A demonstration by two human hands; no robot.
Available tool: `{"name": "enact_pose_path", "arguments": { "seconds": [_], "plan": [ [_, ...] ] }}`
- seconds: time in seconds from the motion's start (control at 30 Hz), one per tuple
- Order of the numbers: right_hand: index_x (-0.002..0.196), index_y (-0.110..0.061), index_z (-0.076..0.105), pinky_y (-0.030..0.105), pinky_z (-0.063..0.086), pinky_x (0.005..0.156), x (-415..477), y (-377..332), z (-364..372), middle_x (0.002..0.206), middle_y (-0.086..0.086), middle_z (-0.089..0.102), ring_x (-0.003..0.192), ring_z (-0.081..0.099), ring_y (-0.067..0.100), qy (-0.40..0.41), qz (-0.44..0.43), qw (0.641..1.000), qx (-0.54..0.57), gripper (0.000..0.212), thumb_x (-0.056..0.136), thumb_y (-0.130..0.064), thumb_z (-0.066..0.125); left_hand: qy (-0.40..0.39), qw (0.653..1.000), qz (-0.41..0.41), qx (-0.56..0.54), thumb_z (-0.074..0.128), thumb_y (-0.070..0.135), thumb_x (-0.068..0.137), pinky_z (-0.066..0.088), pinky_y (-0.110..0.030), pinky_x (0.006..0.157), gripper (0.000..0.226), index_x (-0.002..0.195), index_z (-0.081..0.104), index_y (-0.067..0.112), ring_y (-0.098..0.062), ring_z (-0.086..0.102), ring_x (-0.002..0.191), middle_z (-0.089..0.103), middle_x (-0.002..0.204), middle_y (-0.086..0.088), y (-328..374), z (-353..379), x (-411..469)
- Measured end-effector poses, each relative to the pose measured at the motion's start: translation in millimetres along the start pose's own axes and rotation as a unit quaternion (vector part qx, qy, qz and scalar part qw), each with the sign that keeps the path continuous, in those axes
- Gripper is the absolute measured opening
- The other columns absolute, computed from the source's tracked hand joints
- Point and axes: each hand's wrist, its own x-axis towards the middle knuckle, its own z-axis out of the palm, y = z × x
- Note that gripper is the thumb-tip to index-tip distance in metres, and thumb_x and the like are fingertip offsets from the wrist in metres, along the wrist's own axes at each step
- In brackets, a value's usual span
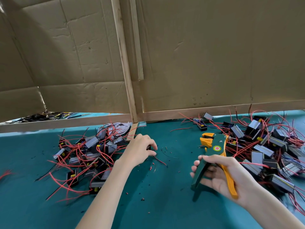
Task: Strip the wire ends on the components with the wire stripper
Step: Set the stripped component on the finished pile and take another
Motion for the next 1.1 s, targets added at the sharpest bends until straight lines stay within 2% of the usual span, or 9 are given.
{"name": "enact_pose_path", "arguments": {
  "seconds": [0.13, 0.27, 0.37, 0.47, 0.63, 0.8, 0.9, 0.97, 1.1],
  "plan": [
    [0.096, 0.004, 0.059, 0.048, 0.059, 0.063, 0, -1, 2, 0.080, 0.023, 0.064, 0.068, 0.067, 0.037, 0.001, 0.004, 1.000, 0.002, 0.025, 0.071, -0.001, 0.062, -0.008, 0.999, 0.025, 0.032, 0.072, 0.026, 0.084, 0.036, -0.040, 0.091, 0.006, 0.087, 0.075, 0.030, -0.017, 0.046, 0.103, 0.063, 0.106, 0.010, 4, 2, 0],
    [0.096, 0.004, 0.059, 0.049, 0.059, 0.064, -1, -1, 3, 0.079, 0.023, 0.064, 0.067, 0.067, 0.037, 0.001, 0.010, 1.000, 0.002, 0.026, 0.071, -0.001, 0.062, -0.075, 0.997, 0.029, 0.020, 0.059, -0.003, 0.080, 0.035, -0.044, 0.096, 0.039, 0.093, 0.074, 0.032, -0.018, 0.041, 0.112, 0.059, 0.117, 0.010, 1, -3, 0],
    [0.096, 0.004, 0.058, 0.049, 0.059, 0.063, -2, -1, 4, 0.079, 0.023, 0.064, 0.067, 0.067, 0.037, 0.002, 0.011, 1.000, 0.003, 0.028, 0.069, -0.001, 0.062, -0.074, 0.996, 0.036, 0.041, 0.076, 0.019, 0.077, 0.031, -0.040, 0.096, 0.017, 0.087, 0.073, 0.032, -0.014, 0.039, 0.111, 0.058, 0.116, 0.013, 2, -2, 1],
    [0.096, 0.004, 0.058, 0.048, 0.059, 0.062, -3, -1, 5, 0.078, 0.023, 0.064, 0.066, 0.067, 0.037, 0.003, 0.011, 1.000, 0.002, 0.028, 0.068, -0.001, 0.062, -0.056, 0.997, 0.036, 0.041, 0.077, 0.029, 0.077, 0.031, -0.038, 0.093, 0.006, 0.082, 0.073, 0.028, -0.015, 0.041, 0.109, 0.060, 0.111, 0.012, 4, -1, 2],
    [0.096, 0.004, 0.058, 0.047, 0.059, 0.062, -5, -1, 6, 0.079, 0.022, 0.063, 0.067, 0.066, 0.037, -0.002, 0.008, 1.000, -0.001, 0.028, 0.070, -0.002, 0.062, 0.025, 0.984, -0.007, -0.177, 0.077, 0.026, 0.079, 0.039, -0.032, 0.094, 0.012, 0.070, 0.070, 0.023, -0.010, 0.055, 0.104, 0.069, 0.099, 0.011, 13, -9, -1],
    [0.094, 0.005, 0.060, 0.047, 0.059, 0.065, -8, -1, 7, 0.080, 0.023, 0.062, 0.070, 0.065, 0.036, -0.033, 0.005, 0.998, -0.044, 0.037, 0.060, -0.005, 0.071, 0.090, 0.889, 0.004, -0.448, 0.070, 0.008, 0.084, 0.050, -0.019, 0.081, 0.011, 0.084, 0.072, 0.018, -0.011, 0.069, 0.080, 0.074, 0.078, 0.001, 35, -22, -1],
    [0.091, 0.004, 0.065, 0.047, 0.059, 0.066, -9, 0, 8, 0.081, 0.024, 0.062, 0.072, 0.065, 0.038, -0.065, -0.007, 0.995, -0.078, 0.031, 0.061, 0.005, 0.073, 0.116, 0.876, 0.018, -0.468, 0.061, 0.009, 0.091, 0.051, -0.022, 0.084, 0.019, 0.096, 0.072, 0.023, -0.012, 0.068, 0.074, 0.070, 0.073, 0.004, 42, -30, 0],
    [0.085, 0.001, 0.070, 0.047, 0.058, 0.068, -10, 1, 9, 0.081, 0.024, 0.062, 0.073, 0.065, 0.038, -0.088, -0.023, 0.991, -0.094, 0.028, 0.059, -0.008, 0.079, 0.119, 0.878, 0.031, -0.462, 0.059, 0.007, 0.092, 0.054, -0.028, 0.085, 0.025, 0.099, 0.072, 0.028, -0.010, 0.065, 0.069, 0.064, 0.073, 0.011, 48, -36, -1],
    [0.085, -0.003, 0.073, 0.048, 0.057, 0.070, -13, 1, 11, 0.082, 0.025, 0.062, 0.074, 0.065, 0.039, -0.129, -0.056, 0.982, -0.130, 0.030, 0.058, -0.013, 0.080, 0.083, 0.879, 0.080, -0.463, 0.065, 0.008, 0.089, 0.044, -0.020, 0.059, 0.022, 0.093, 0.076, 0.027, -0.010, 0.051, 0.056, 0.059, 0.068, 0.009, 64, -58, -10]
  ]
}}
